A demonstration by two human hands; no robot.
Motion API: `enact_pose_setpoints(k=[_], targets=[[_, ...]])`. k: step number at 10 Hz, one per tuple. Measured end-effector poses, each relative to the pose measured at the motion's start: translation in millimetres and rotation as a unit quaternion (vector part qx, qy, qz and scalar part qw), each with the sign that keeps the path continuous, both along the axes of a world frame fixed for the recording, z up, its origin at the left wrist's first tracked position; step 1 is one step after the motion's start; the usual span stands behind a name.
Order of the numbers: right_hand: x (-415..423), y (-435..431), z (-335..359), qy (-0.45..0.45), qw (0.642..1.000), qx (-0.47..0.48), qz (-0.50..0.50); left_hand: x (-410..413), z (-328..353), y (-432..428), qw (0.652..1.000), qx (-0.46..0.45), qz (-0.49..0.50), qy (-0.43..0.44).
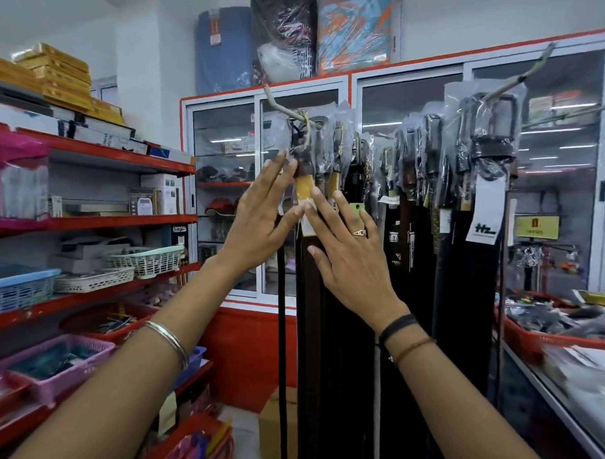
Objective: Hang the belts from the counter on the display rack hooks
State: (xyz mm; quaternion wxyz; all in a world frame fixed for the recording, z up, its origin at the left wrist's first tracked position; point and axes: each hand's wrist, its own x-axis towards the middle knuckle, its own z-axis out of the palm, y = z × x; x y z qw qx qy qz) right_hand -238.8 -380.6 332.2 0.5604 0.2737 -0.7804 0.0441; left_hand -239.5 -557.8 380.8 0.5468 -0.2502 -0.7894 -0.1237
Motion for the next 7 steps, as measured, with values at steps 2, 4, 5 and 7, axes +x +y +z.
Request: enact_pose_setpoints(k=[2, 4, 5, 7], targets=[[-13, 0, -5, -0.002, 1.0, 0.0, -0.016, -6, -3, -1, 1.0, -0.01, 0.017, 0.023], [-3, 7, -21, -0.04, 0.998, -0.028, 0.031, 3, -17, 6, 0.999, 0.009, 0.04, 0.01], [19, 20, -41, -0.067, 0.991, -0.075, 0.084, 15, -30, 19, 0.997, 0.031, 0.063, 0.006], [94, 101, -148, -0.087, 0.959, -0.231, 0.136, 50, -41, 88, 0.996, 0.037, 0.025, 0.072]])
